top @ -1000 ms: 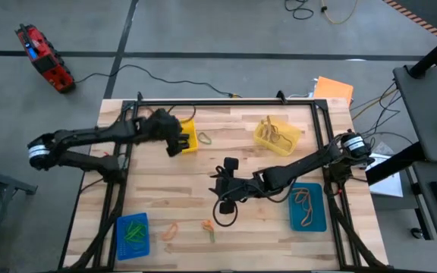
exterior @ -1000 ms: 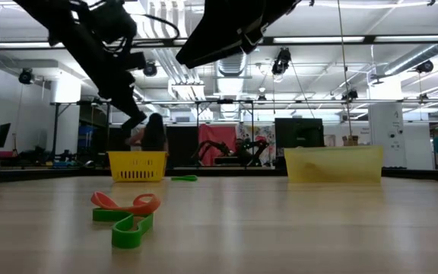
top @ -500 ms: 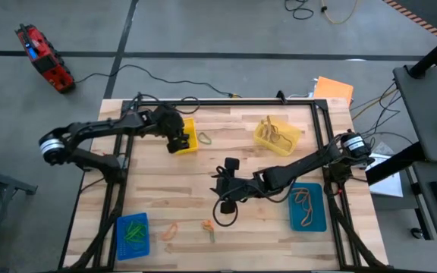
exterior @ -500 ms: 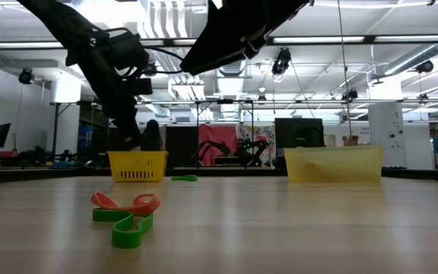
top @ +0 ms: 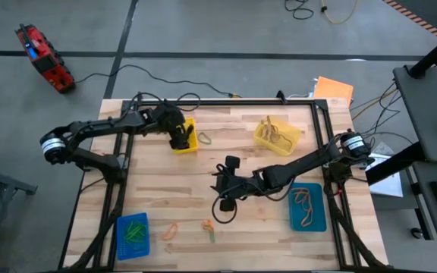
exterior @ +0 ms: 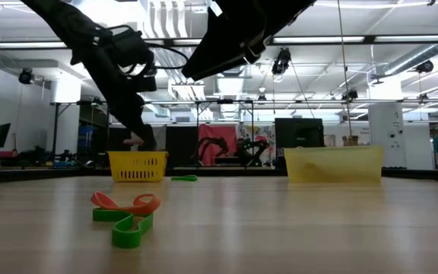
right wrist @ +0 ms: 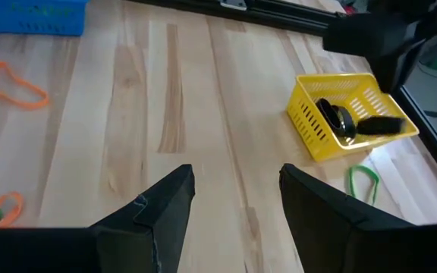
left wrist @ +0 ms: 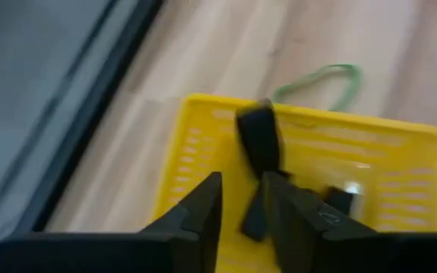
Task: Sort rubber bands into baskets
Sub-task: Put the green rubber band into the left blue bin
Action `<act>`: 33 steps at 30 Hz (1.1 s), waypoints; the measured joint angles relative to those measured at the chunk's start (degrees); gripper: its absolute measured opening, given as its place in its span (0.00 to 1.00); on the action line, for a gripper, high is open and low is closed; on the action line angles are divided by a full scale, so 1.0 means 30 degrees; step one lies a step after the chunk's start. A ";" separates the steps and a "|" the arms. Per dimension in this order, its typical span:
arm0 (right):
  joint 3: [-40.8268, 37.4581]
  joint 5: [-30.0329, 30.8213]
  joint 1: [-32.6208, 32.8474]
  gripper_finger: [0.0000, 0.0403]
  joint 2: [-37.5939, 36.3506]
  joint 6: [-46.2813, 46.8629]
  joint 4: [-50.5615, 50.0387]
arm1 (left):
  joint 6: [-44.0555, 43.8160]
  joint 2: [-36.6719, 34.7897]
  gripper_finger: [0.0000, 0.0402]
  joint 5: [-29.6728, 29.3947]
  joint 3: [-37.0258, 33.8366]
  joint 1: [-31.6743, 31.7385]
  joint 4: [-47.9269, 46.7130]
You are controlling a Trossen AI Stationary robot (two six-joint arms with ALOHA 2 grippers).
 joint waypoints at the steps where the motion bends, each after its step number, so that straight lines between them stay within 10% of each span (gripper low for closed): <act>1: 0.0000 0.0000 0.0000 0.48 0.0000 0.0000 0.0000 | -0.0018 0.0000 0.22 -0.0526 0.0084 0.0000 -0.0028; 16: -0.0450 0.0007 -0.0972 0.48 0.0015 0.1150 0.0003 | -0.1879 -0.2037 0.34 -0.0495 -0.0192 -0.1403 -0.0554; 33: -0.0087 -0.1430 -0.6133 0.47 0.0125 0.4353 0.0131 | -0.7295 -1.0102 0.34 -0.0875 -0.3613 -1.1461 0.1315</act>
